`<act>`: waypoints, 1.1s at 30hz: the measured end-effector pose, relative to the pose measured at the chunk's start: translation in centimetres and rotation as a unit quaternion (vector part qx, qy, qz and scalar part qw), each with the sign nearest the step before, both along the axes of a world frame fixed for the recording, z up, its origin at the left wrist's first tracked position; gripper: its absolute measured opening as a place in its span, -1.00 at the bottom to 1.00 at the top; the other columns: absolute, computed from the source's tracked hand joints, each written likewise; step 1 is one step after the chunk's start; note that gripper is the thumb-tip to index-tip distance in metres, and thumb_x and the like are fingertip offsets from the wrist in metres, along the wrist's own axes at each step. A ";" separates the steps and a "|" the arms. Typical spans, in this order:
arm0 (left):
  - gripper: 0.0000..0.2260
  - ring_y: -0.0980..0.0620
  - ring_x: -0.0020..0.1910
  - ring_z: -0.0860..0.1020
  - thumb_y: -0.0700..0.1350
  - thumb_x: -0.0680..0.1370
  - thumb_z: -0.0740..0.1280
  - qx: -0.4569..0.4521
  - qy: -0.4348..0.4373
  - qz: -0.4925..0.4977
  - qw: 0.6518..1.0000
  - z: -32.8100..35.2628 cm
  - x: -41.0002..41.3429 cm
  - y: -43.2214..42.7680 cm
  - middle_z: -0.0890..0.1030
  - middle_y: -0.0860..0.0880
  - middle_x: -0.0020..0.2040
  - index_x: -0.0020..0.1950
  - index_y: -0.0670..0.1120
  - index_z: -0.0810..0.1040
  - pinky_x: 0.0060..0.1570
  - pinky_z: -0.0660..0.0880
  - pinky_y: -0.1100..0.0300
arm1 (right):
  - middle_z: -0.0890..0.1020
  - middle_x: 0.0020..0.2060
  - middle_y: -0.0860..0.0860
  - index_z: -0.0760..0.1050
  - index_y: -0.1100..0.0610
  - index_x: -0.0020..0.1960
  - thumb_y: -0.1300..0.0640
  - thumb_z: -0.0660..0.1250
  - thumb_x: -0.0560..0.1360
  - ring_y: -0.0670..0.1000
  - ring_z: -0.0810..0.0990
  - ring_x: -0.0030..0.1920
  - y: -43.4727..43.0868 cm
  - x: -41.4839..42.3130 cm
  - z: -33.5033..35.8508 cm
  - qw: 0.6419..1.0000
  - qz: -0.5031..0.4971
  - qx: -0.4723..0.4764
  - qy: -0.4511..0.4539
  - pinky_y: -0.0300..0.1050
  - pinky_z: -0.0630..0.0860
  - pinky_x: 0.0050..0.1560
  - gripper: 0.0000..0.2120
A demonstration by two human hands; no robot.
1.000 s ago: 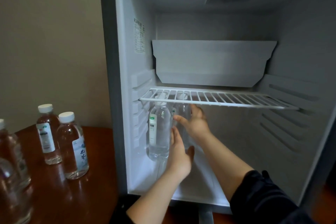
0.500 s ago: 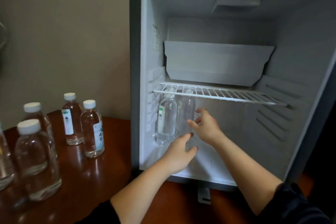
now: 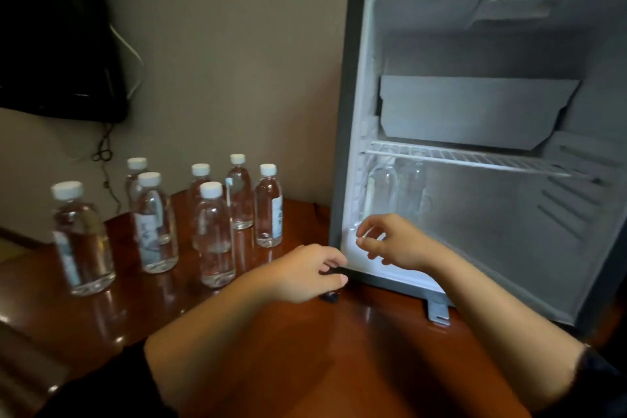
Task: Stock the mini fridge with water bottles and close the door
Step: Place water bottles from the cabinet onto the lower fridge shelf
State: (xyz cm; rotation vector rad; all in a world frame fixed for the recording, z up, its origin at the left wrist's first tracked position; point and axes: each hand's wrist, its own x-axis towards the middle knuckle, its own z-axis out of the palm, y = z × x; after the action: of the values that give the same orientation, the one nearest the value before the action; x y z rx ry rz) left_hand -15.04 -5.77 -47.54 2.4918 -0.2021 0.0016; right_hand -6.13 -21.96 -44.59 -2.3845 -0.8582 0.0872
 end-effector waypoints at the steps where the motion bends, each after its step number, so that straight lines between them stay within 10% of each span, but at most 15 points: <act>1: -0.61 0.11 0.32 0.41 0.02 0.57 0.24 0.005 -0.001 0.011 1.000 -0.1 -0.9 1.0 0.45 0.03 0.36 0.38 0.00 0.38 0.29 0.36 0.21 | 0.62 -0.14 0.12 0.48 0.12 -0.04 0.14 0.30 0.52 0.07 0.62 -0.16 1.0 -0.4 -0.1 1.000 0.015 -0.010 -0.008 -0.07 0.53 -0.10 -0.95; 7: -0.57 0.12 0.33 0.38 0.02 0.55 0.27 -0.008 -0.038 0.109 0.993 -0.8 -5.3 6.9 0.41 0.06 0.38 0.41 0.05 0.32 0.23 0.35 0.26 | 0.57 -0.33 -0.01 0.50 0.08 -0.08 0.11 0.34 0.50 -0.04 0.53 -0.31 7.3 -2.6 0.0 0.996 0.079 -0.026 -0.040 -0.19 0.45 -0.20 -0.95; 20: -0.61 0.18 0.09 0.45 -0.08 0.51 0.35 -0.178 0.009 0.228 0.957 -2.3 -6.9 15.7 0.44 -0.04 0.28 0.31 0.04 0.35 -0.04 0.42 0.32 | 0.50 0.22 0.13 0.22 0.13 0.43 0.05 0.31 0.52 0.13 0.50 0.19 20.5 -3.7 1.3 0.987 0.093 0.029 -0.125 -0.04 0.43 0.16 -0.46; 26: -0.29 -0.05 0.46 0.23 0.02 0.50 0.35 -0.170 0.023 0.220 0.960 -2.5 -4.8 16.9 0.20 -0.03 0.51 0.52 0.00 0.02 0.41 0.26 -0.03 | 0.58 0.13 0.15 0.34 0.08 0.35 -0.01 0.26 0.53 0.22 0.54 0.14 24.2 -2.7 0.2 0.990 0.023 0.056 -0.128 0.06 0.49 0.09 -0.58; 33: -0.29 -0.03 0.42 0.27 0.04 0.49 0.35 -0.189 0.015 0.209 0.959 -2.6 -4.3 17.3 0.24 -0.02 0.48 0.52 -0.01 0.04 0.39 0.27 0.01 | 0.61 0.11 0.14 0.41 0.11 0.28 -0.01 0.26 0.55 0.22 0.54 0.15 24.9 -3.1 -0.5 0.981 0.011 0.094 -0.170 0.01 0.42 0.12 -0.65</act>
State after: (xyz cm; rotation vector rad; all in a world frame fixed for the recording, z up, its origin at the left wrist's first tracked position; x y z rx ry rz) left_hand -19.36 11.50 -50.16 2.1059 0.3131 0.1626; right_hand -9.22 2.94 -45.11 -2.2435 -0.9999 -0.3864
